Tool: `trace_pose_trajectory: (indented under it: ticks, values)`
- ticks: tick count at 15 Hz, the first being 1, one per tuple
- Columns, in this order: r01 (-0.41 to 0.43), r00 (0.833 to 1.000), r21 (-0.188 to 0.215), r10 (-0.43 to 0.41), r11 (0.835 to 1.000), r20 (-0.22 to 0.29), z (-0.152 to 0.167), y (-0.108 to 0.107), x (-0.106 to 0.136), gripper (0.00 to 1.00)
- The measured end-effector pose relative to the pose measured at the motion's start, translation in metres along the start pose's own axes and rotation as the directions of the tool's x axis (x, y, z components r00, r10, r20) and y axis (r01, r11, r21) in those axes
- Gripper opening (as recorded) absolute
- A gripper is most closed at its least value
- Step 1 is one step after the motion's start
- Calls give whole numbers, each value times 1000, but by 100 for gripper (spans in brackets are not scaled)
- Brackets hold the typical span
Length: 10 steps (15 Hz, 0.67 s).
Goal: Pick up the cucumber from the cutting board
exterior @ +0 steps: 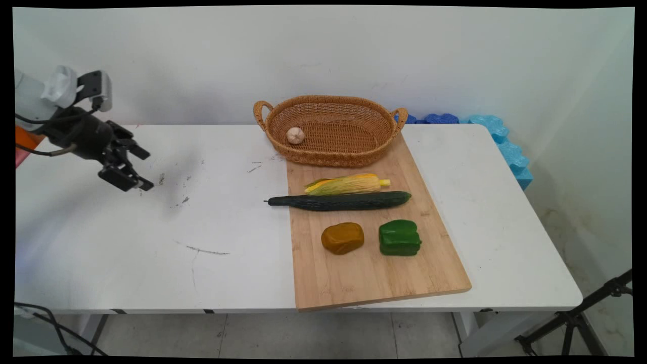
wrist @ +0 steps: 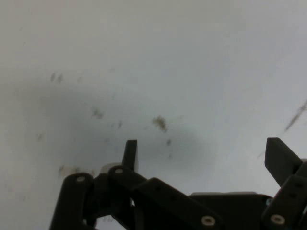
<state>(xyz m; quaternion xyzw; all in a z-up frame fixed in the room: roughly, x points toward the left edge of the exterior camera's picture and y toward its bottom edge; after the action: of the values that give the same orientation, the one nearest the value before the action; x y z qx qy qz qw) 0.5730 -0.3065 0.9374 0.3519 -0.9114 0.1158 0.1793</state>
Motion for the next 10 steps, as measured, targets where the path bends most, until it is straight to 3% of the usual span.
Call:
trace_pose_trajectory:
  ticks: [4,10]
  values:
    - [-104,994,-49,102,993,-34,5,17,35,100]
    - [-204,976,-110,193,973,-105,23,44,95,100]
